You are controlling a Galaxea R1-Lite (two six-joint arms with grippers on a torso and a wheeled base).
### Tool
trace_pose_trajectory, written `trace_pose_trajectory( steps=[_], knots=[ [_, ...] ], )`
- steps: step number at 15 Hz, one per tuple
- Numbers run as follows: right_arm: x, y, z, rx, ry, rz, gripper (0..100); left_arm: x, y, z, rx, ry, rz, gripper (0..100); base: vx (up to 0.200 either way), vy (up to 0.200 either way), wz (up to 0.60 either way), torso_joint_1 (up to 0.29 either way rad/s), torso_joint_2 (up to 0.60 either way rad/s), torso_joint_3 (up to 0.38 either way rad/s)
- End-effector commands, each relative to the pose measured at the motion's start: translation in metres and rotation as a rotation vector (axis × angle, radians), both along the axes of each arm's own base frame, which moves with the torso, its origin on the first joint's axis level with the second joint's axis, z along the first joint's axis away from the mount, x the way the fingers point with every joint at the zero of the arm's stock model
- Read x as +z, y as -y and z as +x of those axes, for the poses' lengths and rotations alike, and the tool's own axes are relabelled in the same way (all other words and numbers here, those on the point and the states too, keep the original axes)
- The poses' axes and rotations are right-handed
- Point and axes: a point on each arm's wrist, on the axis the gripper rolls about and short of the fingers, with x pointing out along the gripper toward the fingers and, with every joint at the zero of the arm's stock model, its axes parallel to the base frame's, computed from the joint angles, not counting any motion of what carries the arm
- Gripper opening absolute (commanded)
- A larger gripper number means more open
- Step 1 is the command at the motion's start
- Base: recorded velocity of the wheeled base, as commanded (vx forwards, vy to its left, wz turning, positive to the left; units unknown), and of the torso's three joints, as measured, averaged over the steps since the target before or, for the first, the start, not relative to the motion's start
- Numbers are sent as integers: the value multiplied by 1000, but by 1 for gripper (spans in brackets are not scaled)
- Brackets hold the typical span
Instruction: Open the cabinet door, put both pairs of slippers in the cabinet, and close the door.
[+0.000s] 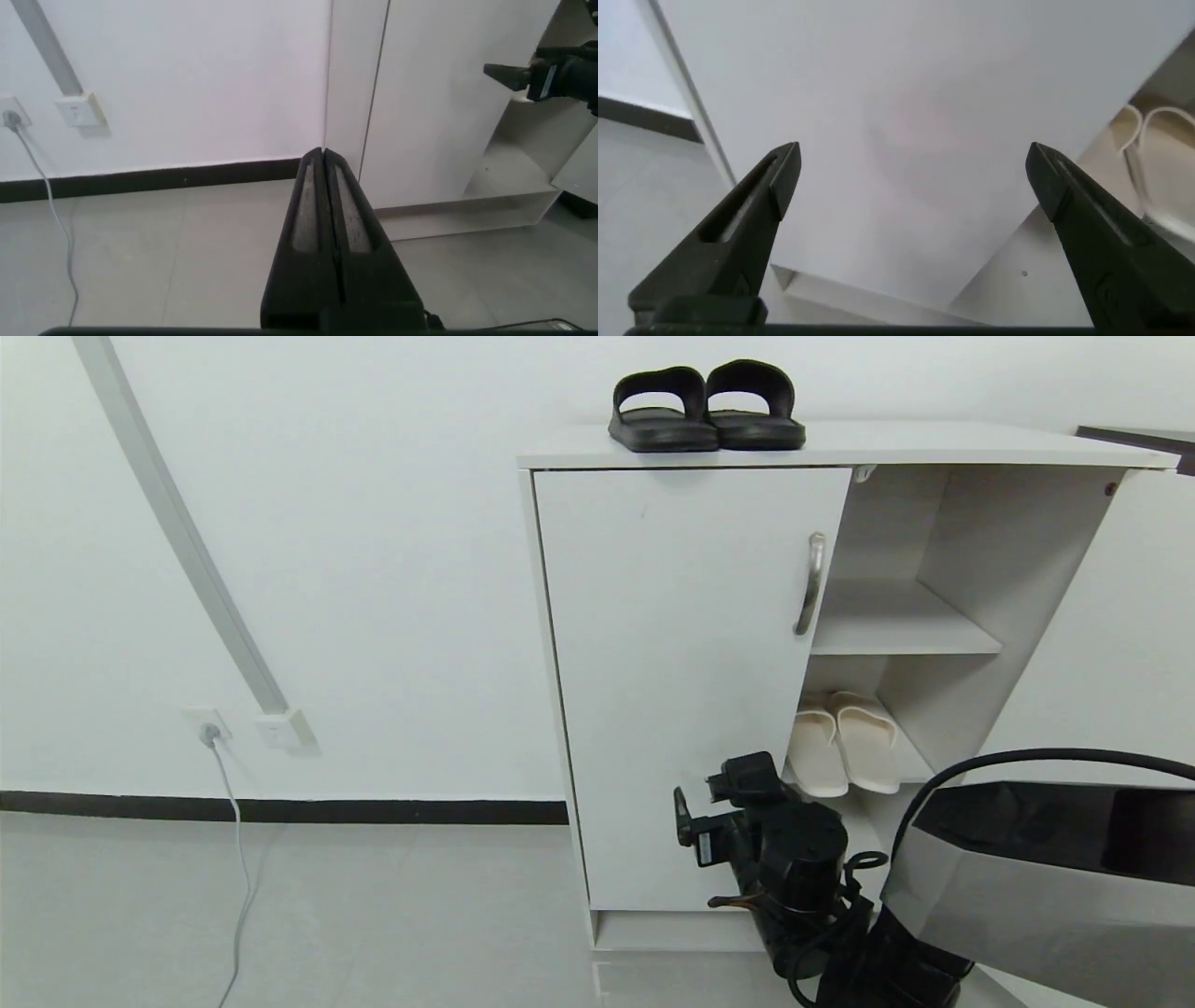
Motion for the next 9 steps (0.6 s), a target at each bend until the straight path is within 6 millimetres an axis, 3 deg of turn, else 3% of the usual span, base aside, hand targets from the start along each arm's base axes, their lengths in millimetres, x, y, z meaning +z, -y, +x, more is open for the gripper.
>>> trace_pose_trajectory(
  steps=[1, 9],
  knots=[
    [-3, 0, 0, 0, -5, -6, 100, 0, 0, 0, -1, -2, 0, 0, 0, 0, 0, 0, 0, 0],
    [-5, 7, 1, 48, 6, -25, 100, 0, 0, 0, -1, -2, 1, 0, 0, 0, 0, 0, 0, 0]
  ],
)
